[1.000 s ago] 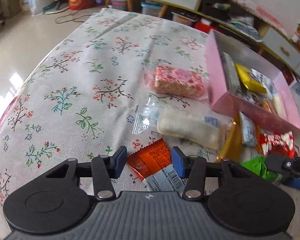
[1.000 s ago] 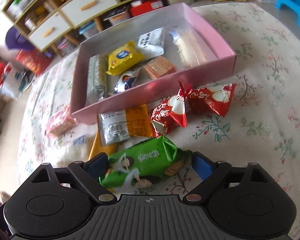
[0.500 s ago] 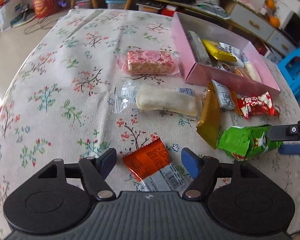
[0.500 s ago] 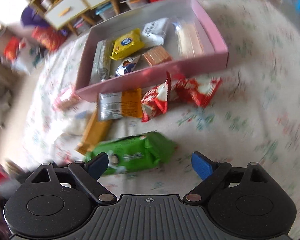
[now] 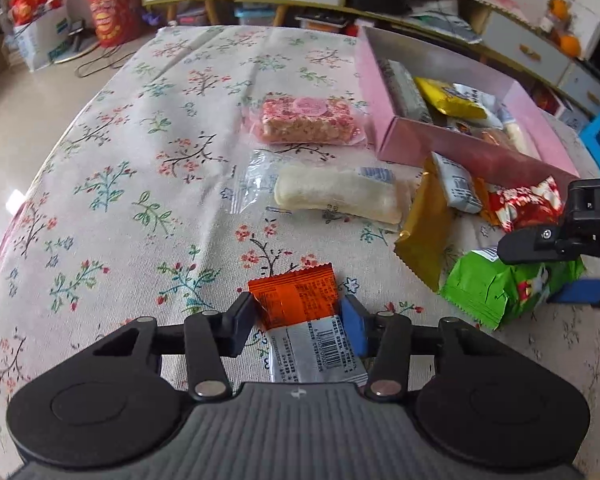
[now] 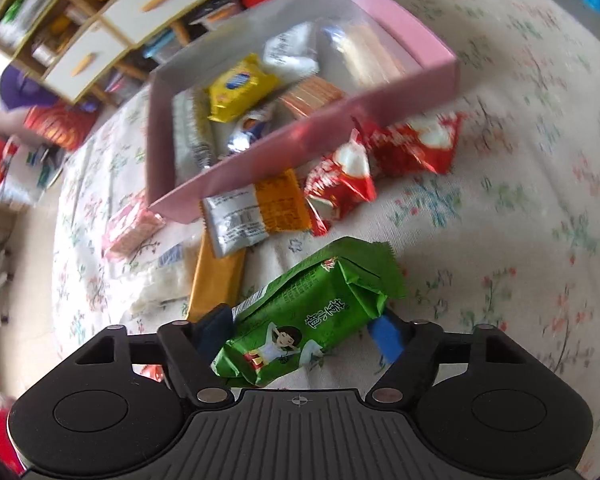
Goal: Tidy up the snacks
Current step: 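Grasp the orange-and-white packet with the left tool while the right tool grasps the green wafer packet, then lift both held packets and carry them over the pink box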
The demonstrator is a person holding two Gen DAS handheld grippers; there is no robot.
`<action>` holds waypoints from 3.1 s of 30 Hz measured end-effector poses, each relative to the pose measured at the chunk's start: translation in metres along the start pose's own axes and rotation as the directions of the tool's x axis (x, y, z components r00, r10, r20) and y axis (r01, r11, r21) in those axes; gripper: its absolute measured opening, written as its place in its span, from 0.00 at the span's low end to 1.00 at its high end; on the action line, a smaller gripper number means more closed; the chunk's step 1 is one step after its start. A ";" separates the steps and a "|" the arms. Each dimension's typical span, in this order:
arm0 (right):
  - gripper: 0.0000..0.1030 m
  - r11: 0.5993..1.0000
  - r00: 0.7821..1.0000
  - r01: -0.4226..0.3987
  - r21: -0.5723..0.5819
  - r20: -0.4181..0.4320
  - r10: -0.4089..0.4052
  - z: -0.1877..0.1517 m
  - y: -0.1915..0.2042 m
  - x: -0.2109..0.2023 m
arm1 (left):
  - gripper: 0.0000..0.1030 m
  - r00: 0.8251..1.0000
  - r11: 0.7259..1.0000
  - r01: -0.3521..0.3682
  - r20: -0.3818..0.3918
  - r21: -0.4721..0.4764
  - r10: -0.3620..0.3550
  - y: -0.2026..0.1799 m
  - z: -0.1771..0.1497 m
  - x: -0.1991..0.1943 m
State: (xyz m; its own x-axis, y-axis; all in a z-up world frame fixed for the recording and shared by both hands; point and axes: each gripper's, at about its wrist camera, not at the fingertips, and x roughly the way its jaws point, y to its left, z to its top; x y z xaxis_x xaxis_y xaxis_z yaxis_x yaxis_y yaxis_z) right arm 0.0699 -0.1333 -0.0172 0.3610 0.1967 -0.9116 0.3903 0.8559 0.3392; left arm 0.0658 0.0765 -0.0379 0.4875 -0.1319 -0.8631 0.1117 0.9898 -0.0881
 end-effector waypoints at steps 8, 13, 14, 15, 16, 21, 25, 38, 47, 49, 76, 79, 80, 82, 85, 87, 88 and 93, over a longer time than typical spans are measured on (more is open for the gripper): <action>0.66 0.950 0.988 -0.100 -0.297 -0.143 0.059 0.008 -0.018 -0.004 | 0.42 0.992 0.967 0.125 0.001 0.221 -0.128 0.002 -0.012 -0.004; 0.67 0.947 0.997 -0.044 -0.317 -0.081 0.019 0.017 -0.043 -0.015 | 0.44 0.991 0.959 0.132 0.003 0.251 -0.137 0.003 -0.019 -0.006; 0.67 0.957 0.997 -0.048 -0.287 -0.071 0.028 0.020 -0.050 -0.016 | 0.45 0.991 0.963 0.131 0.005 0.234 -0.136 0.004 -0.019 -0.007; 0.68 0.967 0.998 -0.041 -0.252 -0.062 0.026 0.023 -0.057 -0.017 | 0.47 0.991 0.969 0.130 0.008 0.211 -0.135 0.004 -0.020 -0.007; 0.69 0.974 0.998 -0.035 -0.223 -0.052 0.023 0.025 -0.063 -0.020 | 0.50 0.991 0.973 0.133 0.006 0.190 -0.137 0.003 -0.020 -0.007; 0.83 0.999 0.998 0.051 -0.005 0.029 -0.051 0.025 -0.085 -0.027 | 0.62 0.993 0.990 0.118 0.004 0.074 -0.119 0.001 -0.025 -0.010; 0.84 0.985 0.997 0.068 0.156 0.024 -0.072 0.019 -0.093 -0.020 | 0.59 0.998 0.995 0.053 0.021 0.080 -0.055 -0.004 -0.032 -0.010; 0.51 0.841 0.996 0.056 -0.538 -0.027 -0.083 -0.009 -0.026 -0.002 | 0.40 0.989 0.966 0.093 0.090 0.243 -0.118 0.004 -0.043 -0.015; 0.69 0.852 0.998 0.045 -0.521 0.067 -0.012 -0.048 -0.047 -0.008 | 0.54 0.983 0.972 0.092 0.139 0.218 -0.124 0.008 -0.055 -0.017; 0.74 0.833 0.989 0.074 -0.549 0.148 0.010 -0.063 -0.048 -0.010 | 0.56 0.981 0.972 0.081 0.157 0.222 -0.117 0.007 -0.058 -0.017; 0.66 0.836 0.957 0.097 -0.540 0.280 0.070 -0.067 -0.053 -0.008 | 0.41 0.974 0.975 0.029 0.212 0.221 -0.077 0.000 -0.070 -0.022; 0.49 0.836 0.960 0.086 -0.542 0.271 0.077 -0.064 -0.051 -0.009 | 0.37 0.975 0.973 0.033 0.207 0.227 -0.082 -0.001 -0.069 -0.023; 0.49 0.835 0.960 0.084 -0.543 0.270 0.079 -0.064 -0.050 -0.010 | 0.36 0.975 0.974 0.037 0.203 0.224 -0.084 -0.001 -0.068 -0.023; 0.47 0.838 0.962 0.074 -0.541 0.260 0.084 -0.062 -0.049 -0.012 | 0.35 0.977 0.976 0.049 0.194 0.213 -0.091 0.000 -0.066 -0.024; 0.46 0.850 0.965 0.039 -0.525 0.239 0.104 -0.058 -0.049 -0.018 | 0.34 0.979 0.979 0.065 0.177 0.192 -0.100 0.002 -0.062 -0.024; 0.46 0.858 0.967 0.024 -0.514 0.229 0.110 -0.056 -0.049 -0.022 | 0.34 0.980 0.981 0.077 0.168 0.178 -0.107 0.003 -0.059 -0.025; 0.46 0.861 0.968 0.015 -0.508 0.224 0.115 -0.055 -0.049 -0.024 | 0.34 0.980 0.982 0.081 0.166 0.171 -0.110 0.003 -0.058 -0.025; 0.45 0.874 0.971 -0.030 -0.485 0.194 0.140 -0.051 -0.047 -0.036 | 0.34 0.978 0.983 0.096 0.167 0.155 -0.122 -0.002 -0.049 -0.031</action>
State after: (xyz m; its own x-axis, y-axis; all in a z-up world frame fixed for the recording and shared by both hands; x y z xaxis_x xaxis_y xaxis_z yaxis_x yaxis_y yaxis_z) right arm -0.0051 -0.1566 -0.0120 0.5696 0.2183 -0.7924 -0.0801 0.9742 0.2108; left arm 0.0085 0.0815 -0.0354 0.6082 -0.2584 -0.7506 0.2910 0.9523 -0.0920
